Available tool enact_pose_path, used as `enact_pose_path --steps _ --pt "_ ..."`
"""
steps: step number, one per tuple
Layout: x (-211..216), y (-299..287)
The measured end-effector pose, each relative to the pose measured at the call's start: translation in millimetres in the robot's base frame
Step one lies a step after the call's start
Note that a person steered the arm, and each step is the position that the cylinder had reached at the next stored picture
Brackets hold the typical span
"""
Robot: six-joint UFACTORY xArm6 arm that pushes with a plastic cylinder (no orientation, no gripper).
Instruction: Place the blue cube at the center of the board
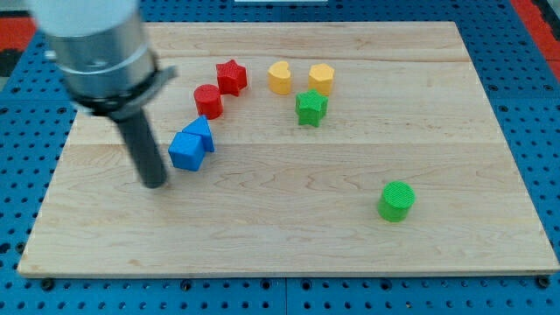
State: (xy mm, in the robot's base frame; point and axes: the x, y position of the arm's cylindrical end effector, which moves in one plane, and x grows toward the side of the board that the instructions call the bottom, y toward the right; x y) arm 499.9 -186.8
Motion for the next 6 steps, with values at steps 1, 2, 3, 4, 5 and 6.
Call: enact_pose_path --steps 1,2,3,4,5,6 --pt "-26 -23" --pt "-26 2" --pt "-24 53" --pt "-15 92" --pt "-13 123" --pt "-13 106"
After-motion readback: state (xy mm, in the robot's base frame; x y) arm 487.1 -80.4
